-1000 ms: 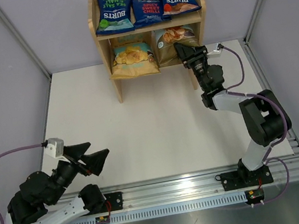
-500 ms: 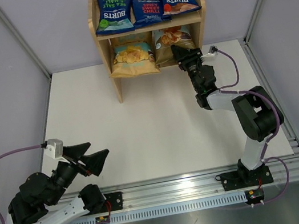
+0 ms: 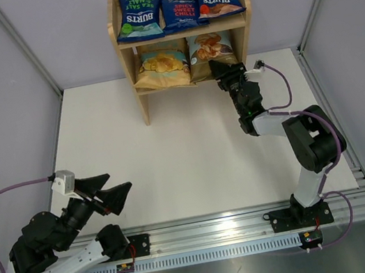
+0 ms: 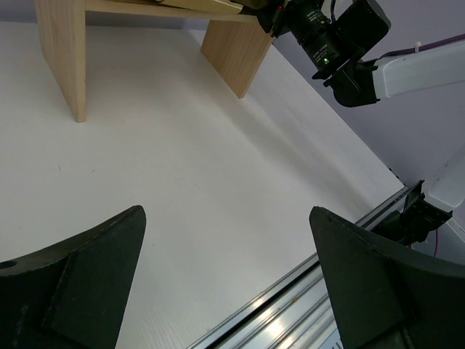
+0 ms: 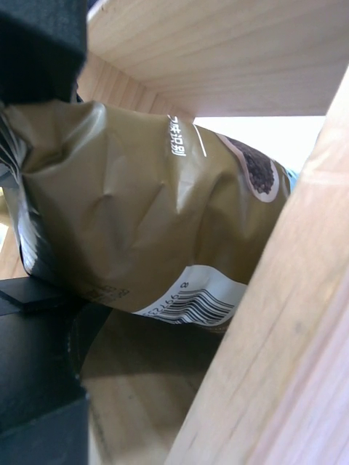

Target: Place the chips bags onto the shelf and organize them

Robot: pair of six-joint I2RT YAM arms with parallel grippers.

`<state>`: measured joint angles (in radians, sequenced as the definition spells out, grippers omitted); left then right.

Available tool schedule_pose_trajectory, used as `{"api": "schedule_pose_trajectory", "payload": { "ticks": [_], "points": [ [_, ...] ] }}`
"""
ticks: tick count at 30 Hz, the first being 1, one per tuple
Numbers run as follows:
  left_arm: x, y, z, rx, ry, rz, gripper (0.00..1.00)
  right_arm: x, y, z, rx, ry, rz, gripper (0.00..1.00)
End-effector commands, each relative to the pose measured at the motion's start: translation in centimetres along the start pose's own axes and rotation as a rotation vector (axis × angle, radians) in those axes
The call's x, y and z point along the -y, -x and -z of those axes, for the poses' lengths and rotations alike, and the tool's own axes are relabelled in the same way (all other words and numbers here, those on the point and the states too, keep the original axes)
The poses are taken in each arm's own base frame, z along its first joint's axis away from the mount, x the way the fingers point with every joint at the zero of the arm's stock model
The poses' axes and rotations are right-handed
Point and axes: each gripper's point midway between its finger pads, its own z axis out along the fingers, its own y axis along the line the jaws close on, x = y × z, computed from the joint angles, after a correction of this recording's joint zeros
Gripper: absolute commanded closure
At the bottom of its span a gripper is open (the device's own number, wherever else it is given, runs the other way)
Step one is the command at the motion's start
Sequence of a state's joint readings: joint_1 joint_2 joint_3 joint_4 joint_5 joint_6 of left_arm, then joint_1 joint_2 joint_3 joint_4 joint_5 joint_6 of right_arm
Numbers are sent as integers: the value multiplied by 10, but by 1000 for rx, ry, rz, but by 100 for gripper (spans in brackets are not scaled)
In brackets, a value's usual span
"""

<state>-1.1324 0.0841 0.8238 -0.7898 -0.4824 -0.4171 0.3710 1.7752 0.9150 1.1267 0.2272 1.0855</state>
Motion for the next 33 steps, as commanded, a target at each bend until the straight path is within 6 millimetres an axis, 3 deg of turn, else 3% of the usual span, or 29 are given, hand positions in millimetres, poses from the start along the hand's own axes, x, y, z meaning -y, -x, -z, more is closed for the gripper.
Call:
{"api": "schedule_pose_trajectory", "payload": {
  "ticks": [1, 7, 13, 15, 18, 27, 33],
  "points": [
    [2, 12, 1, 51, -7, 10, 1, -13, 5, 1, 28, -2, -10, 81],
    [1, 12, 1, 54, -7, 13, 1, -3, -2, 8, -8, -45, 8, 76],
    [1, 12, 1, 52, -8, 13, 1, -3, -4, 13, -40, -69, 17, 58],
    [2, 12, 1, 55, -9, 15, 1, -2, -4, 15, -50, -86, 29, 45],
    [1, 12, 1, 56, -8, 17, 1, -8, -2, 18, -59, -80, 39, 34],
    [1, 14, 3, 62, -9, 23, 1, -14, 1, 26, -84, -95, 40, 25],
    [-1, 14, 3, 66, -3, 26, 1, -12, 0, 35, -117, -125, 27, 7]
  ]
}}
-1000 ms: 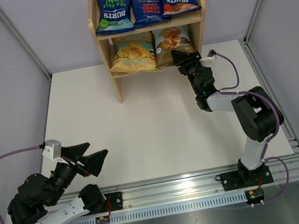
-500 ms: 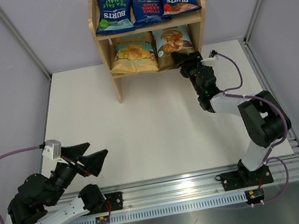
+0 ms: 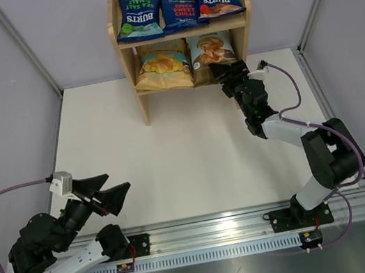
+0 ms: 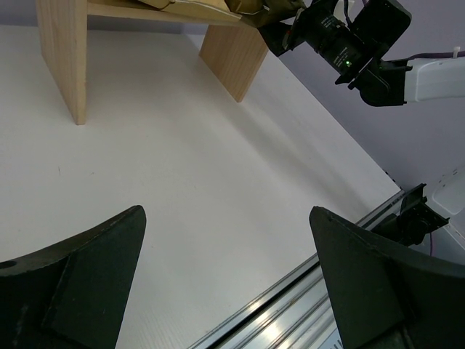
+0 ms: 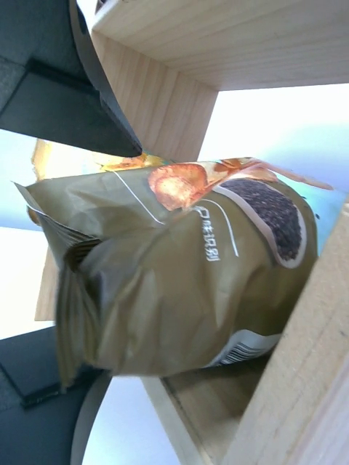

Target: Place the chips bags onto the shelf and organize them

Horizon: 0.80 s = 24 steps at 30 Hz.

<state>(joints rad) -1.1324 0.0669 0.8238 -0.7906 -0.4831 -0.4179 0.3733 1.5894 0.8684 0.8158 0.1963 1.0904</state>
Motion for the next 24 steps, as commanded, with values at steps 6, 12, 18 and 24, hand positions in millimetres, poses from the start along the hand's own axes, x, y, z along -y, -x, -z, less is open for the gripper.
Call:
{"api": "schedule_pose_trajectory", "payload": {
  "ticks": [6, 12, 18, 24],
  "points": [
    [-6, 14, 0, 60, 41, 21, 1, -7, 5, 16, -29, -25, -1, 1],
    [-26, 10, -8, 23, 200, -1, 1, -7, 11, 31, -50, -23, 1, 1],
    [-26, -1, -23, -57, 255, -58, 1, -16, 19, 46, -68, -28, 40, 1],
    [-41, -6, -33, -86, 378, -99, 1, -10, 23, 75, -126, -104, 165, 1]
  ]
}}
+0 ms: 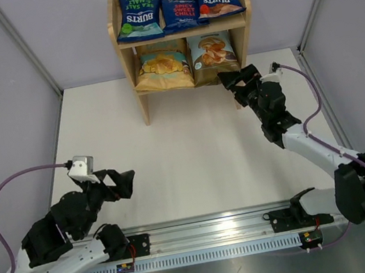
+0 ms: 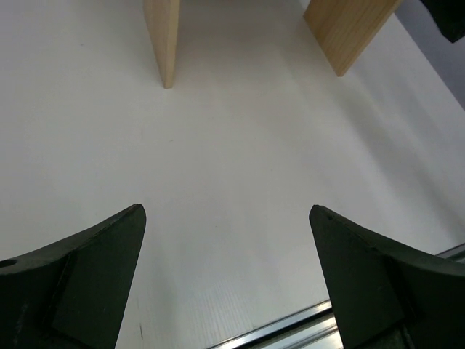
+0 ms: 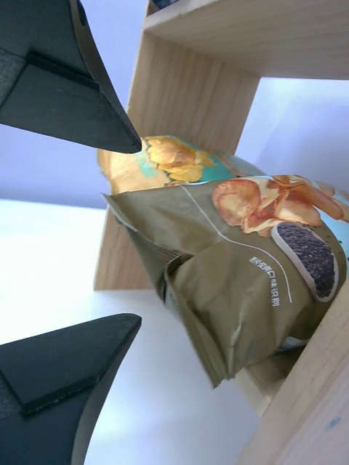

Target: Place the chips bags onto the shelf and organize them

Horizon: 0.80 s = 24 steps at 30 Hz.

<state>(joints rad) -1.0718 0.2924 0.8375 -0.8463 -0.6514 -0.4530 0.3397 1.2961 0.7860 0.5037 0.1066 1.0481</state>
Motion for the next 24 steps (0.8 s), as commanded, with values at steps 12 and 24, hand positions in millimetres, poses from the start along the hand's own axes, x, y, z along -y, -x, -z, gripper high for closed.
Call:
{"api": "schedule_pose_trajectory", "payload": {
  "ticks": [12, 24],
  "points": [
    [-57, 3, -55, -96, 272, 30, 1, 20, 25, 85, -159, -208, 566, 1],
    [-91, 5, -51, -47, 383, 72, 1, 16, 67, 159, -213, -346, 868, 1]
  ]
}}
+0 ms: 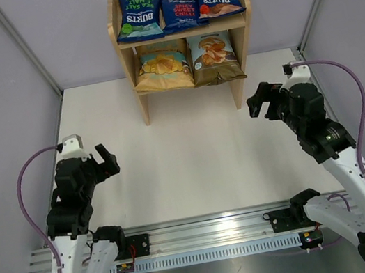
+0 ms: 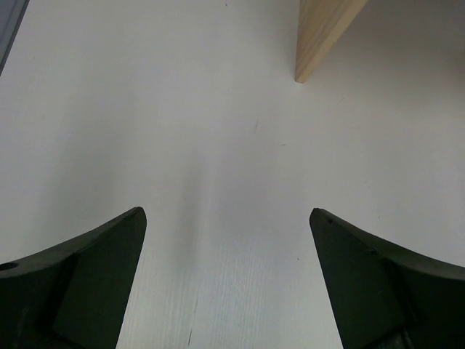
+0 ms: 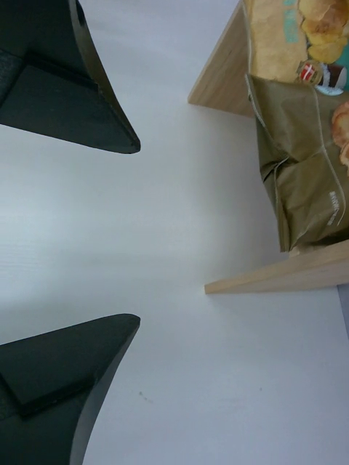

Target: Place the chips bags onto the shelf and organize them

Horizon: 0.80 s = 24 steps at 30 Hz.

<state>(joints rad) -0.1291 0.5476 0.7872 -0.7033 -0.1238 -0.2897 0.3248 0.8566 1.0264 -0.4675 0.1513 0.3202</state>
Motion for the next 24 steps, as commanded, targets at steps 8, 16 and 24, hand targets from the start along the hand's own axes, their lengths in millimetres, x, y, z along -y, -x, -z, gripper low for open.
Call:
{"api": "schedule_pose_trajectory", "payload": {
  "ticks": [8, 16, 24],
  "points": [
    [7, 14, 10, 126, -72, -18, 1, 37, -4, 71, -33, -118, 112, 0],
    [9, 19, 20, 164, -89, -27, 1, 44, -3, 108, -20, -120, 119, 1],
    [11, 21, 25, 185, -105, -27, 1, 41, -11, 111, -9, -83, 109, 1]
  ]
}}
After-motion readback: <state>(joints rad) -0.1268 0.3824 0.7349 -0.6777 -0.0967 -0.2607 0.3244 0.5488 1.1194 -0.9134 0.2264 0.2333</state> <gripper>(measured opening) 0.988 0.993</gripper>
